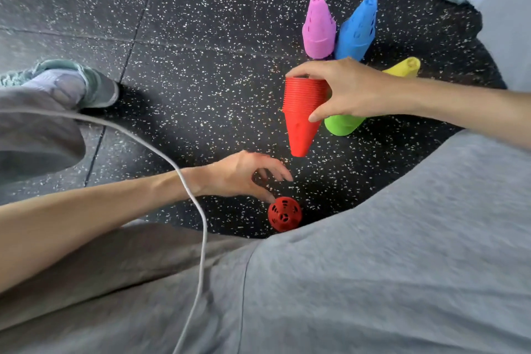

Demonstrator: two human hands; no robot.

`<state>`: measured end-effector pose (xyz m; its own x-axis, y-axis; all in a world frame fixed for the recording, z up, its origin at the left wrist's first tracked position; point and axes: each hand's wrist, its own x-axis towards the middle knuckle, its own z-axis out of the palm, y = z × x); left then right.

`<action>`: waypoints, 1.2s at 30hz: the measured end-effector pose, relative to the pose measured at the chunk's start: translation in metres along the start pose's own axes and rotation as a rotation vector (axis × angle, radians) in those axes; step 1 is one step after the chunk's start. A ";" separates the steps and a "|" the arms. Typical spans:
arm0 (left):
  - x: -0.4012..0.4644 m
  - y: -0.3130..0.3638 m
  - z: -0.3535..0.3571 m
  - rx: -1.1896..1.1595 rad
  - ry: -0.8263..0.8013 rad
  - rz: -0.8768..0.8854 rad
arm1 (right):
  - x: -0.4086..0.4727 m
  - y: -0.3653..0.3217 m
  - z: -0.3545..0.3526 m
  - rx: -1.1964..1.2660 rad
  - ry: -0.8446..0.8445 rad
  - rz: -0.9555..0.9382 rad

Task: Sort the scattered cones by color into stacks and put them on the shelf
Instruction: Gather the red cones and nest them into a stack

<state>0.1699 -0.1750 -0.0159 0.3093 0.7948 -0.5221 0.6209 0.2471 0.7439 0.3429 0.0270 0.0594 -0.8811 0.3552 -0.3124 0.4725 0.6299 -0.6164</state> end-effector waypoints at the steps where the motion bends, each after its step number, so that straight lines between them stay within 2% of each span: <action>1: 0.000 0.000 0.004 0.021 -0.023 0.012 | -0.002 0.001 0.002 -0.001 0.006 0.002; 12: 0.021 -0.013 0.037 0.313 -0.112 0.212 | -0.009 0.002 0.003 0.040 0.040 -0.015; 19: 0.017 -0.017 0.028 0.302 0.011 0.182 | -0.008 0.006 0.001 0.067 0.071 0.004; 23: 0.016 -0.014 0.013 0.133 0.211 0.107 | -0.006 0.010 -0.002 0.087 0.150 0.029; 27: 0.015 -0.012 -0.002 -0.164 0.581 -0.080 | -0.001 0.014 -0.014 0.139 0.289 0.089; 30: 0.020 -0.007 -0.024 -0.409 0.816 -0.143 | 0.003 0.014 -0.024 0.154 0.428 0.131; 33: 0.023 0.007 -0.047 -0.627 0.946 -0.182 | 0.004 0.014 -0.031 0.195 0.528 0.149; 36: 0.027 0.023 -0.063 -0.780 0.990 -0.185 | 0.003 0.015 -0.033 0.238 0.574 0.162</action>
<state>0.1471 -0.1132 0.0135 -0.6130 0.7027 -0.3611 -0.0933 0.3895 0.9163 0.3480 0.0604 0.0736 -0.6158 0.7877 -0.0190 0.5227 0.3904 -0.7579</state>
